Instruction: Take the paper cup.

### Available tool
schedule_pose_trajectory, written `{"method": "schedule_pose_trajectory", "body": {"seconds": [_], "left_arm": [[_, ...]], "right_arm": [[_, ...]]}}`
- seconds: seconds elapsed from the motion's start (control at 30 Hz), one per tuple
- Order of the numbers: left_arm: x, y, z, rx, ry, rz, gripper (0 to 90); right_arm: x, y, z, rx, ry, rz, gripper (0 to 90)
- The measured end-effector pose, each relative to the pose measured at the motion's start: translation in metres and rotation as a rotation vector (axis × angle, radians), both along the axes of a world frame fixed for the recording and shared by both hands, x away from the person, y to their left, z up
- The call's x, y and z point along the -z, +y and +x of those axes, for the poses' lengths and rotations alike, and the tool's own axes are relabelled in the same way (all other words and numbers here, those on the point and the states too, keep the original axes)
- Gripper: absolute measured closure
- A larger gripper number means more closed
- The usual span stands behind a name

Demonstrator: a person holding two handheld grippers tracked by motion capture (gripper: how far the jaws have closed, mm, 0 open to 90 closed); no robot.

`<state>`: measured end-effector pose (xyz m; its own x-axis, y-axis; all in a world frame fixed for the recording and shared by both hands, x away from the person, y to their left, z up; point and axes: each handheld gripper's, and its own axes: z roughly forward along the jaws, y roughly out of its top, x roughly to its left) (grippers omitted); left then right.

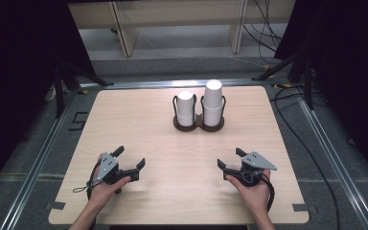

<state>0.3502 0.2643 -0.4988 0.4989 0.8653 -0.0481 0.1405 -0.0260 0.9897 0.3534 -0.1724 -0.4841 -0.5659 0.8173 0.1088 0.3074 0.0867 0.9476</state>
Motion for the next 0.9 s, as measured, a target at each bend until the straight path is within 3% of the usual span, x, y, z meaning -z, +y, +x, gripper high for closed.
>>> {"method": "schedule_pose_trajectory", "body": {"seconds": [0.03,0.07,0.1,0.17,0.2,0.23,0.3,0.37,0.43,0.47,0.5,0.57,0.6,0.67,0.7,0.9], "left_arm": [[-0.001,0.000,-0.001,0.001,0.023,0.016,1.9],[-0.001,0.000,-0.001,0.001,0.023,0.016,1.9],[-0.001,-0.002,0.004,0.010,0.009,0.005,1.9],[-0.005,-0.003,0.007,0.011,0.019,0.003,2.0],[-0.007,-0.004,0.008,0.010,0.021,0.007,2.1],[-0.008,-0.006,0.010,0.019,0.016,0.009,2.1],[-0.009,-0.008,0.014,0.035,0.002,0.015,2.2],[-0.010,-0.010,0.018,0.038,0.009,0.014,2.2],[-0.011,-0.012,0.022,0.043,0.010,0.013,2.2],[-0.013,-0.012,0.024,0.045,0.016,0.022,2.2],[-0.013,-0.014,0.027,0.049,0.015,0.018,2.2],[-0.014,-0.015,0.029,0.049,0.014,0.017,2.2],[-0.015,-0.018,0.037,0.057,0.000,0.000,2.3],[-0.016,-0.021,0.041,0.059,0.020,0.012,2.6],[-0.016,-0.022,0.045,0.064,0.019,0.011,3.1],[-0.015,-0.033,0.061,0.072,0.034,0.015,3.8]], "right_arm": [[0.000,0.000,0.002,0.001,-0.034,-0.015,14.4],[-0.002,0.001,0.001,0.015,-0.019,-0.002,14.5],[-0.004,0.001,0.004,-0.004,-0.047,-0.008,14.5],[-0.007,0.004,0.003,0.017,-0.035,-0.001,14.4],[-0.008,0.005,0.004,-0.010,-0.022,-0.010,14.5],[-0.008,0.005,0.006,-0.009,-0.049,-0.021,14.4],[-0.011,0.010,0.006,-0.014,-0.028,-0.019,14.4],[-0.013,0.013,0.007,-0.023,-0.052,-0.003,14.5],[-0.016,0.015,0.007,-0.014,-0.046,-0.006,14.5],[-0.018,0.014,0.008,-0.015,-0.052,-0.027,14.5],[-0.018,0.017,0.010,-0.025,-0.059,0.003,14.5],[-0.022,0.018,0.011,-0.011,-0.068,-0.005,14.6],[-0.024,0.019,0.014,-0.012,-0.081,-0.006,14.7],[-0.026,0.021,0.017,-0.026,-0.069,0.018,14.7],[-0.027,0.022,0.020,-0.016,-0.084,-0.001,14.7],[-0.036,0.034,0.033,-0.025,-0.106,0.016,14.9]]}}
